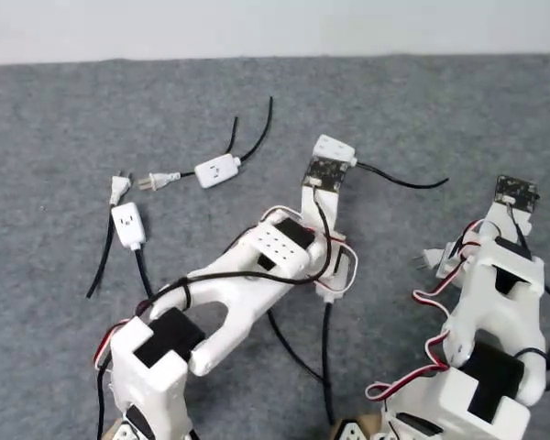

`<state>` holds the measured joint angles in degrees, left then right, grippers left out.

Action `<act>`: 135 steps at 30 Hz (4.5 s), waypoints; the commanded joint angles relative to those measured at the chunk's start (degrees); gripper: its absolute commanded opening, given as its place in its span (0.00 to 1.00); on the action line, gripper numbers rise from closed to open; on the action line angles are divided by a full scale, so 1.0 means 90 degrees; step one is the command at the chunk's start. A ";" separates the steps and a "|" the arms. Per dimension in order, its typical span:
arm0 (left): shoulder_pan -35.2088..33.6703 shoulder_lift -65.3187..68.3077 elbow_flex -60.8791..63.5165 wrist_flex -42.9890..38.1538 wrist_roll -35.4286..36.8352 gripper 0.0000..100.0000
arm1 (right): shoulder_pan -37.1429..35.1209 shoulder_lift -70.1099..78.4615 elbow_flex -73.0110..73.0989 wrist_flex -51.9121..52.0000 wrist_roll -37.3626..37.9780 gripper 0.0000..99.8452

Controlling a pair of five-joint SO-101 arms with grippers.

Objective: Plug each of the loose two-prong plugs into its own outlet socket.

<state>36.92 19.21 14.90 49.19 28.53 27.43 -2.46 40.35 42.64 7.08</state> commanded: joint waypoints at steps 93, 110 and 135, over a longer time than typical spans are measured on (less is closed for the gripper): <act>-0.0947 -0.0977 0.0640 -0.0088 -0.2833 0.02 | -0.0620 0.2984 -0.4347 0.2398 -0.2716 0.10; -0.0947 -0.0977 0.0630 -0.0088 -0.2833 0.02 | -0.0552 0.3062 -0.5167 0.3385 -0.2842 0.10; -0.0947 -0.0967 0.0630 -0.0088 -0.2823 0.02 | -0.0357 0.3639 -0.5656 0.3570 -0.2618 0.01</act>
<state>28.66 10.95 23.08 49.45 3.74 23.56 31.47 -7.30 74.20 -17.71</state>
